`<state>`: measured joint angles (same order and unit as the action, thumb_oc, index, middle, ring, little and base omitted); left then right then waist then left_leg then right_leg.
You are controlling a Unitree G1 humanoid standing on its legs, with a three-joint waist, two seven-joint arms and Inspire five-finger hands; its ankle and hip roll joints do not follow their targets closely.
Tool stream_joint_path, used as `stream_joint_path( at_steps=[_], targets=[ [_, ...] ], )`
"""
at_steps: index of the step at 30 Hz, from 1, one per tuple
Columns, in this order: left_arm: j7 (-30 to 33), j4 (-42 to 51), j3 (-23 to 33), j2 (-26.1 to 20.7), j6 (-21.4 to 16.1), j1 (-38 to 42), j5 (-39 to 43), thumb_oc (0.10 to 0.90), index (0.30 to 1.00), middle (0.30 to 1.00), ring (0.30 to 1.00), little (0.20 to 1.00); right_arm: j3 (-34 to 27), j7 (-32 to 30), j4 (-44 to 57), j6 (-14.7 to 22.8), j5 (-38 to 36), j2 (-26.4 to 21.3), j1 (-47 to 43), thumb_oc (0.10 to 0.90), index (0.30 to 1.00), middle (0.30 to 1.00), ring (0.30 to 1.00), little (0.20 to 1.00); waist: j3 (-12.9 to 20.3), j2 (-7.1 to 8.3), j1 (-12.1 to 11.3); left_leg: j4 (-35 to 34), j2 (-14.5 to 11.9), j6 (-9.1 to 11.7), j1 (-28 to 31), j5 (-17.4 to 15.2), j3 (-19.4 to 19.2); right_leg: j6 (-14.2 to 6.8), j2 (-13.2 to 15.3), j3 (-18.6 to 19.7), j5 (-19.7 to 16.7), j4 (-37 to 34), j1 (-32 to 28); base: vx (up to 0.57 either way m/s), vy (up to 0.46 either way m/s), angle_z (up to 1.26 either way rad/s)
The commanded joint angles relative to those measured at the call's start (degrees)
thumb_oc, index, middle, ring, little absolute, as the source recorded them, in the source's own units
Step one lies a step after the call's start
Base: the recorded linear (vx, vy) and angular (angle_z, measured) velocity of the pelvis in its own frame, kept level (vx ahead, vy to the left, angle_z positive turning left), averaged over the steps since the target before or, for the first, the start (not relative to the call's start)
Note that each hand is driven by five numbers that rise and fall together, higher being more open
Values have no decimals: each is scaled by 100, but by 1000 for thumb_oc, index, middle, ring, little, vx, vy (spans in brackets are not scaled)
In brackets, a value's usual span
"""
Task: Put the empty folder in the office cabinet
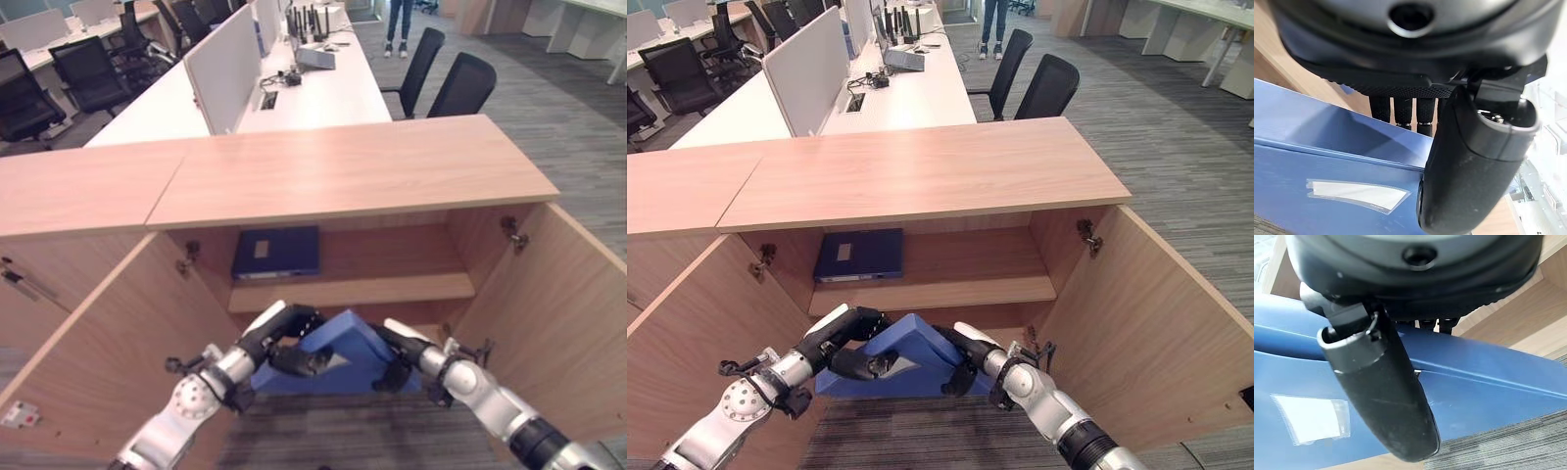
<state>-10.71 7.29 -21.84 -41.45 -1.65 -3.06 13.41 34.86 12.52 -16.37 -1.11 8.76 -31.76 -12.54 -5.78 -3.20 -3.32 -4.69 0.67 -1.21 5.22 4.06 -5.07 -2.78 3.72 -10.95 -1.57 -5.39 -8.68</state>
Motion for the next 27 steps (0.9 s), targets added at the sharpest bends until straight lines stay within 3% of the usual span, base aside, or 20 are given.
stream_joint_path(
  at_steps=[1,7,8,9,10,27],
  targets=[
    [-114,967,-323,262,-903,1085,976,400,300,300,300,300,475,101,232,569,-231,456,-913,800,900,900,900,900,241,334,14,-31,13,241,231,-864,281,-388,375,-424,314,39,-158,0,0,0],
    [-67,1127,-280,213,-969,1220,798,400,300,300,300,300,671,251,45,550,-295,614,-905,800,900,900,900,900,247,351,-11,-31,13,246,253,-869,291,-388,370,-430,327,39,-175,0,0,0],
    [-52,1160,-263,194,-979,1243,754,400,300,300,300,300,690,283,46,534,-320,622,-901,776,865,865,865,865,252,355,-13,-31,12,247,256,-867,294,-388,369,-435,329,39,-180,0,0,0],
    [-53,1190,-258,198,-988,1263,748,400,300,300,300,300,719,321,55,522,-329,637,-889,420,331,331,331,331,255,359,-17,-31,11,249,258,-867,296,-389,370,-442,334,39,-184,0,0,0],
    [-52,1204,-256,213,-992,1277,766,400,300,300,300,300,752,335,7,519,-327,655,-871,400,300,300,300,300,254,359,-23,-31,10,253,260,-866,296,-389,370,-445,337,39,-189,0,0,0],
    [-335,888,-354,664,-626,781,2310,400,300,300,300,300,-208,-295,-319,488,-855,992,412,400,300,300,300,300,222,306,183,-31,-14,240,279,-873,220,-375,340,-395,332,39,-187,-1,-2,0]
  ],
)
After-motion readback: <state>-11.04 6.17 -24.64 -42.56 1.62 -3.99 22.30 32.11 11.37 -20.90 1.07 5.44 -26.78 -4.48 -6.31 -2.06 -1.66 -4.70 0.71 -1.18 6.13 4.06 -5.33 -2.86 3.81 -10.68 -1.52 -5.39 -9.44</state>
